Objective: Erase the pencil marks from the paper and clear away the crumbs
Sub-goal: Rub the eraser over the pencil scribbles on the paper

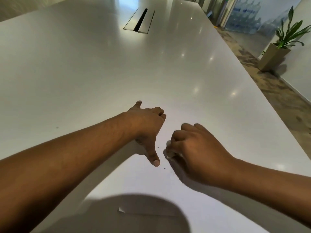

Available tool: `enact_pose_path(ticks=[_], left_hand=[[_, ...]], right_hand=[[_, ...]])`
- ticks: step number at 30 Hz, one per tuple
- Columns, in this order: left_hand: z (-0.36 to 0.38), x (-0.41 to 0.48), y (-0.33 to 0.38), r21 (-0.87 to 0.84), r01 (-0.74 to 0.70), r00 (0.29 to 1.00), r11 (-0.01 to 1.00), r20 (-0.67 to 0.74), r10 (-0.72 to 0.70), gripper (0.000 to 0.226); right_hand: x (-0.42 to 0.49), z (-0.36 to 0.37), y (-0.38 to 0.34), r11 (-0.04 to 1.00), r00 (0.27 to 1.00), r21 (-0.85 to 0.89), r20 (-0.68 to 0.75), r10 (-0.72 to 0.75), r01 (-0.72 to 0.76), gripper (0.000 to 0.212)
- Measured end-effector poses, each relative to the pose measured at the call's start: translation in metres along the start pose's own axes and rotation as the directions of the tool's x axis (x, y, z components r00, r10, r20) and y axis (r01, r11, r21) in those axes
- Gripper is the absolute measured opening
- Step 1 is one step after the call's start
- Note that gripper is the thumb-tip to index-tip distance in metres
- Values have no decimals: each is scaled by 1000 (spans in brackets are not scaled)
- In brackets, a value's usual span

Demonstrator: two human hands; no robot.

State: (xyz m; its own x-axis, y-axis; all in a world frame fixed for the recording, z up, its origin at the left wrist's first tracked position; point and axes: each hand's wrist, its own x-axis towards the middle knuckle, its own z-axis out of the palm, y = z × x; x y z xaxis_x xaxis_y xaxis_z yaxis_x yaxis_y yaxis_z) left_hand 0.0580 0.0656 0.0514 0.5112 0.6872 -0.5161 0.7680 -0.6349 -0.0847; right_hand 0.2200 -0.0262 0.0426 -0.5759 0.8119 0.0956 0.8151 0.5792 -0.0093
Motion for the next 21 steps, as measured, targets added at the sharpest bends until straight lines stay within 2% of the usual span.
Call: enact_pose_path(ticks=[2,4,7,9,14,18,21], left_hand=[[0,0,1,6,4,1000,1000,3,-4,148],[1,2,1,10,9,1000,1000,6,-9,149],[1,1,0,4,13,1000,1000,19,-13,150],[0,1,0,1,17,1000,1000,21,-17,150],[0,0,2,-6,24,1000,1000,13,-24,149],[-1,0,1,-20,28,999,999,18,-28,149],[-2,-1,1,-6,25,999,1000,26,-25,150]], right_hand=[[-16,-1,-13,996,995,56,62,-77,73,12],[-22,-4,-17,992,987,40,107,-120,116,12],[-10,-5,-5,999,998,-16,43,-34,35,13],[-12,-3,-5,1000,1000,26,17,-10,10,10],[-36,-12,-25,992,983,95,155,-101,88,14],[0,-17,3,997,999,76,40,20,-23,19],[10,-5,7,997,998,51,45,49,-51,17]])
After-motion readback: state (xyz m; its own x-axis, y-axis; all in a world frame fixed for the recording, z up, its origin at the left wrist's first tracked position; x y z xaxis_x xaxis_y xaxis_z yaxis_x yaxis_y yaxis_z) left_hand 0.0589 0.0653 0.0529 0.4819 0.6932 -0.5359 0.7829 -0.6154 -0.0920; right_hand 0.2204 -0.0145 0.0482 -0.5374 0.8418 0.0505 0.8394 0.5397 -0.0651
